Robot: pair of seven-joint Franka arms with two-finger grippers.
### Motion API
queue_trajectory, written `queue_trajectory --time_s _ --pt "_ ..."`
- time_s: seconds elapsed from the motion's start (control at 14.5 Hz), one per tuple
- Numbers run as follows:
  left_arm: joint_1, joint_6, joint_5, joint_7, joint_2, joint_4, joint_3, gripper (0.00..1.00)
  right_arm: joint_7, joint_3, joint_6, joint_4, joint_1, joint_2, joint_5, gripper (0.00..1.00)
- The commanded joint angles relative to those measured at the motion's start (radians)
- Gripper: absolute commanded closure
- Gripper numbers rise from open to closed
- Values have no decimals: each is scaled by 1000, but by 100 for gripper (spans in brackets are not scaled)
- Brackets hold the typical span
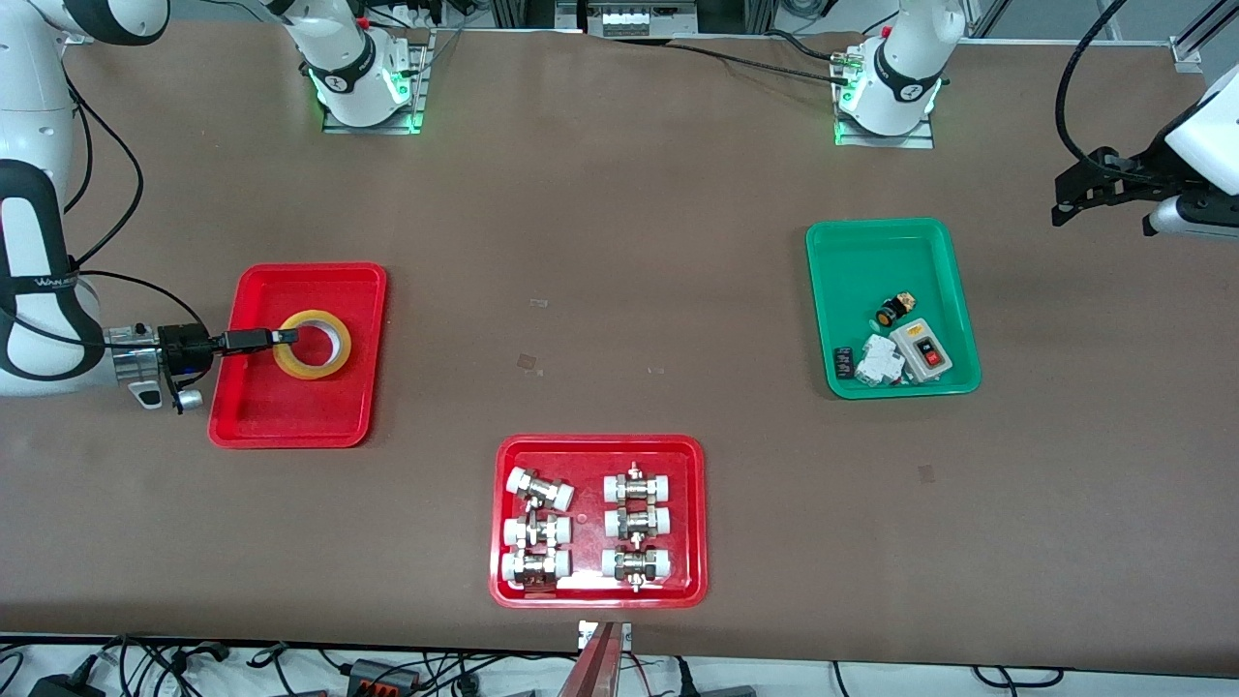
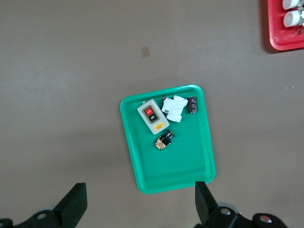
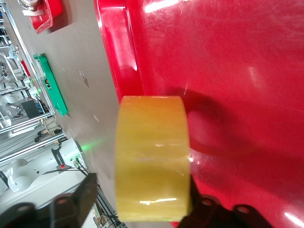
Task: Left arm passes tape to right arm into tray
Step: 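Lower the tape into the red tray and open the right gripper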
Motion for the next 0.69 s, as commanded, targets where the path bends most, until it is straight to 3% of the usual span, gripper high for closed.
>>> queue_trajectory --time_s 0.0,0.41,0.62 --pt "-13 -19 18 -8 14 31 7 0 -16 9 19 1 1 1 -3 0" --pt "-15 -21 15 -15 21 42 1 0 -16 9 150 1 72 -19 -217 0" --pt "-2 -23 12 -8 22 39 2 0 33 8 171 4 106 -82 -328 0"
